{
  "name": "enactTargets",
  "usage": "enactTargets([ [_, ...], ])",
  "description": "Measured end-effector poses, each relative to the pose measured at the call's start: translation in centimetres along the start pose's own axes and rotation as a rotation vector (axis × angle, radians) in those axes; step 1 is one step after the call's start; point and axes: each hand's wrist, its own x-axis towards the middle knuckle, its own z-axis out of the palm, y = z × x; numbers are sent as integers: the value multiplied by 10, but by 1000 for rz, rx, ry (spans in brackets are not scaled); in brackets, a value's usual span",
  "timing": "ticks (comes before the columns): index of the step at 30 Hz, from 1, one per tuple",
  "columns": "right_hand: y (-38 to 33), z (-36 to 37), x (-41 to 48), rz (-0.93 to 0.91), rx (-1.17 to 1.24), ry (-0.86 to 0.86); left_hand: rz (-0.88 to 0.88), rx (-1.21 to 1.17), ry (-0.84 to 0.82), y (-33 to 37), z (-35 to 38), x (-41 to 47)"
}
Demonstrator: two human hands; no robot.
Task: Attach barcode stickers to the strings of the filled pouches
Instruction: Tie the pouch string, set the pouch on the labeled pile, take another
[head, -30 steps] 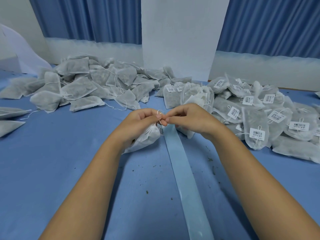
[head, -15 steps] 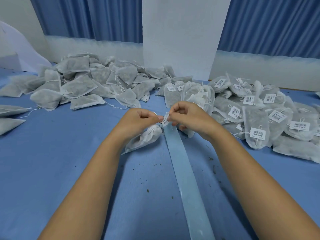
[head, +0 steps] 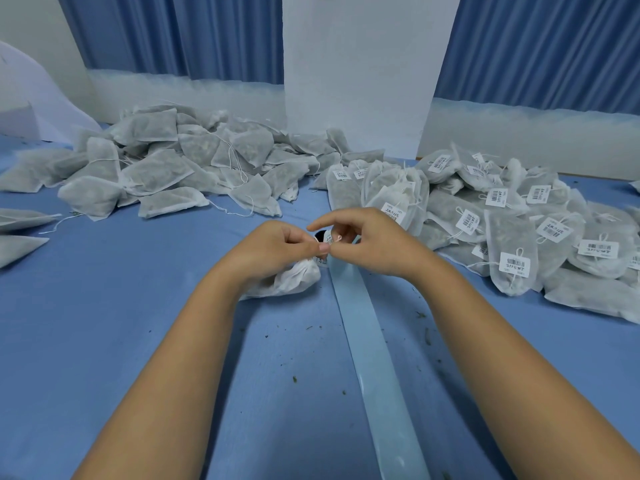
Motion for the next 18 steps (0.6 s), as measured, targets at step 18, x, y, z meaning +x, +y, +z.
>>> enactTargets([
  [18, 3, -7, 1, 178, 12, -50, 70, 2, 78, -5, 1, 6],
])
